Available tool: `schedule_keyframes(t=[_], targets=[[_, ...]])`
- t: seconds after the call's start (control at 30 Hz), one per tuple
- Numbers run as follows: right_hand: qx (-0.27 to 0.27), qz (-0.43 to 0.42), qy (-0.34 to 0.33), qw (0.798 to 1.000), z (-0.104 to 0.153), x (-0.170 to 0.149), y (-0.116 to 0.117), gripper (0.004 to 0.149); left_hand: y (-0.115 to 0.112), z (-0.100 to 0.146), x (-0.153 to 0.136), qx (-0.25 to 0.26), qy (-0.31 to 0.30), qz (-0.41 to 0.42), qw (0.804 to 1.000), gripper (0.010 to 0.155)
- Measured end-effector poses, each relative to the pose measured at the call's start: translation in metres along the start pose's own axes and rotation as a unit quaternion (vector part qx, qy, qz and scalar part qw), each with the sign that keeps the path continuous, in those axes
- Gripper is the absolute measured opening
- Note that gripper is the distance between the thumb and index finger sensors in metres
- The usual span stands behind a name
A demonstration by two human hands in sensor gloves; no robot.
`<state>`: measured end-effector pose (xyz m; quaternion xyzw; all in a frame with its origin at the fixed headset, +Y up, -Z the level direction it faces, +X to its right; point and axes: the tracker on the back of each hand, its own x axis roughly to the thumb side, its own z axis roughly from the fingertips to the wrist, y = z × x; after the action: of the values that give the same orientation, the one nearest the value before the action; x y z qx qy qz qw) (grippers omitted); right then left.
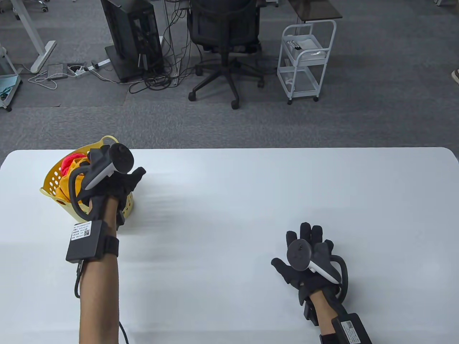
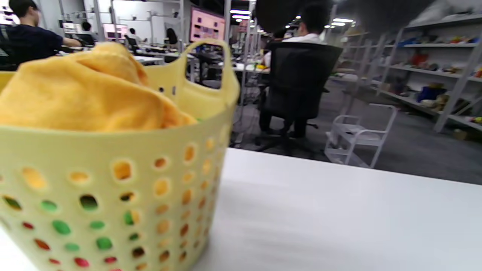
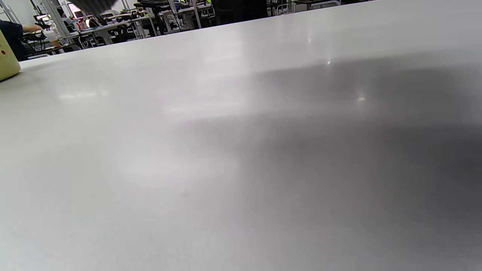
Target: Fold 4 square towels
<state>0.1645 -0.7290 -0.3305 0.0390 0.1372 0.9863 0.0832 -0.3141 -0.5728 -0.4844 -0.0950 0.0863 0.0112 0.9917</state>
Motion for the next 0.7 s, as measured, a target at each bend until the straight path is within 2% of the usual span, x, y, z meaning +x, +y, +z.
schedule_keyframes(t=[0.13,0.23,0.4,0.57,0.7], targets=[[-0.004,-0.005,0.004,1.0,0.0,-0.003,-0.002,0.091,-0.005,-0.027,-0.023,-0.032,0.04,0.038,0.998,0.061],[-0.005,-0.007,0.009,1.0,0.0,-0.005,-0.002,0.09,-0.008,-0.035,-0.037,-0.042,0.065,0.051,0.996,0.058],[-0.008,-0.01,0.009,1.0,0.0,-0.006,-0.003,0.09,-0.007,-0.033,-0.05,-0.043,0.072,0.067,0.994,0.053],[-0.01,-0.012,0.004,1.0,-0.001,-0.005,-0.003,0.089,-0.011,-0.029,-0.056,-0.06,0.091,0.047,0.993,0.057],[-0.012,-0.012,0.004,1.0,-0.001,-0.005,-0.002,0.089,-0.018,-0.027,-0.061,-0.053,0.093,0.052,0.993,0.061]])
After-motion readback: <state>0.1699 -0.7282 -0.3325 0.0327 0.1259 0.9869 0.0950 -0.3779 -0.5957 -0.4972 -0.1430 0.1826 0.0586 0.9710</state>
